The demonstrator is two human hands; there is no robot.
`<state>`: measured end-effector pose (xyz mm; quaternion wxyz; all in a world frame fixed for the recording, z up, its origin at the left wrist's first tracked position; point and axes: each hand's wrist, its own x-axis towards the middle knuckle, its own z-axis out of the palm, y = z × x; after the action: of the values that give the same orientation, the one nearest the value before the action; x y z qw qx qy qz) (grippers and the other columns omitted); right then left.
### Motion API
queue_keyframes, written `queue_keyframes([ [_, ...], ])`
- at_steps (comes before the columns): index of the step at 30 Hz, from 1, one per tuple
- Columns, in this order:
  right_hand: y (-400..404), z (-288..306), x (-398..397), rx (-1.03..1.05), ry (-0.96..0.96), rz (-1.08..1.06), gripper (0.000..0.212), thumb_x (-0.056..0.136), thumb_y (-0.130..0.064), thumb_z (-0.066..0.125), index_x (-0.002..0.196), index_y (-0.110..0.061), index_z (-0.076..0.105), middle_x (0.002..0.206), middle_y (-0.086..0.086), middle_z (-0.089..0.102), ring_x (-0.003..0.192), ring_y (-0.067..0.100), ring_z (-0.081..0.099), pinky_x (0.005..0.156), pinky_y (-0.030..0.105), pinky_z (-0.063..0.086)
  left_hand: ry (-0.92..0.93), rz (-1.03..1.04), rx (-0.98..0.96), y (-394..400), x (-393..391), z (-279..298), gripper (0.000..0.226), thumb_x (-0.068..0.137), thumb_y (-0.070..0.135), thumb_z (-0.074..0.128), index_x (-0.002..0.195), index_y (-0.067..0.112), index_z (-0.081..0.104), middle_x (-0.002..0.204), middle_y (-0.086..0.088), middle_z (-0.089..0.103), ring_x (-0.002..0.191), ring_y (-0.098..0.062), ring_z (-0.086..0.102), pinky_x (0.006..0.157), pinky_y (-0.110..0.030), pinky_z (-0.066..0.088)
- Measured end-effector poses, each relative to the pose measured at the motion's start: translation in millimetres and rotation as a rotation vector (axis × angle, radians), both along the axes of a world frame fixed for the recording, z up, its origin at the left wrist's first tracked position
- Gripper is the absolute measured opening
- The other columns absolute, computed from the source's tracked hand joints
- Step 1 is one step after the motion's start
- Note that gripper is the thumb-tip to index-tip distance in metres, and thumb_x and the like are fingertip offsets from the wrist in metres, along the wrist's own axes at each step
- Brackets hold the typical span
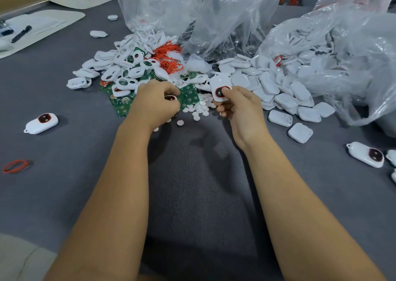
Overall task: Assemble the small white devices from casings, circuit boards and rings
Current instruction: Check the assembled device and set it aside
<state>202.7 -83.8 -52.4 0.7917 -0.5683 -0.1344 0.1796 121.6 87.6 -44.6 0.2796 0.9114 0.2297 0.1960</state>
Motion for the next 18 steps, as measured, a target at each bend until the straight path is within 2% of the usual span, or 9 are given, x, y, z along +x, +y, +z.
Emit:
queue_keyframes([
  [2, 0.2, -0.7, -0.4, -0.013, -0.001, -0.009, 0.024, 0.093, -0.004, 0.055, 0.071, -0.012, 0.06, 0.063, 0.002, 0.062, 0.053, 0.011, 0.051, 0.051, 0.02, 0.039, 0.04, -0.052, -0.041, 4.2, -6.6, 0.2, 0.039, 0.079, 0.01, 0.058, 0.112, 0.025, 0.07, 0.112, 0.007, 0.066, 0.102, -0.01, 0.058, 0.084, -0.025, 0.046],
  [5, -0.5, -1.9, -1.4, -0.025, -0.016, -0.012, 0.022, 0.092, -0.004, 0.056, 0.072, -0.012, 0.06, 0.065, 0.002, 0.061, 0.053, 0.009, 0.052, 0.05, 0.018, 0.04, -0.057, -0.118, -0.164, 8.5, -12.6, 1.2, 0.04, 0.077, 0.003, 0.064, 0.108, 0.028, 0.071, 0.105, 0.013, 0.069, 0.093, 0.008, 0.059, 0.075, -0.009, 0.043],
  [7, -1.1, -2.3, -2.4, -0.028, -0.044, -0.003, 0.02, 0.092, -0.004, 0.057, 0.074, -0.012, 0.062, 0.067, 0.002, 0.062, 0.054, 0.009, 0.053, 0.051, 0.018, 0.041, -0.147, -0.122, -0.226, 11.0, -13.6, 1.2, 0.041, 0.076, 0.0, 0.07, 0.106, 0.027, 0.071, 0.104, 0.01, 0.07, 0.089, 0.011, 0.059, 0.073, -0.003, 0.042],
  [10, -0.1, -1.0, -6.3, -0.05, -0.137, 0.054, 0.012, 0.084, -0.015, 0.061, 0.074, -0.019, 0.066, 0.076, 0.001, 0.065, 0.069, 0.011, 0.056, 0.067, 0.024, 0.044, -0.311, -0.134, -0.388, 6.7, -12.2, 1.3, 0.04, 0.074, -0.004, 0.073, 0.101, 0.026, 0.071, 0.102, 0.007, 0.071, 0.088, 0.004, 0.062, 0.074, -0.01, 0.048],
  [13, 2.2, 1.0, -12.6, -0.001, -0.181, 0.182, 0.009, 0.081, -0.017, 0.057, 0.078, -0.019, 0.066, 0.085, 0.004, 0.066, 0.087, 0.02, 0.058, 0.084, 0.037, 0.046, -0.453, -0.195, -0.525, -6.8, -2.7, 5.2, 0.037, 0.077, -0.007, 0.072, 0.099, 0.023, 0.069, 0.101, 0.007, 0.07, 0.09, -0.001, 0.065, 0.077, -0.018, 0.051],
  [15, 2.4, 5.2, -16.1, 0.032, -0.139, 0.222, 0.009, 0.084, -0.016, 0.055, 0.083, -0.018, 0.064, 0.088, 0.006, 0.066, 0.088, 0.025, 0.06, 0.084, 0.039, 0.048, -0.549, -0.251, -0.688, -20.0, 7.8, 8.5, 0.032, 0.082, -0.01, 0.065, 0.1, 0.017, 0.067, 0.097, 0.006, 0.07, 0.09, -0.008, 0.067, 0.081, -0.022, 0.051],
  [18, -5.2, 14.4, -16.4, 0.136, -0.024, 0.201, 0.014, 0.094, -0.011, 0.048, 0.086, -0.015, 0.059, 0.086, 0.009, 0.068, 0.078, 0.026, 0.066, 0.071, 0.034, 0.052, -0.638, -0.28, -1.036, -43.6, 21.7, 12.0, 0.03, 0.086, -0.014, 0.054, 0.098, 0.011, 0.065, 0.095, -0.002, 0.068, 0.092, -0.017, 0.064, 0.083, -0.03, 0.053],
])
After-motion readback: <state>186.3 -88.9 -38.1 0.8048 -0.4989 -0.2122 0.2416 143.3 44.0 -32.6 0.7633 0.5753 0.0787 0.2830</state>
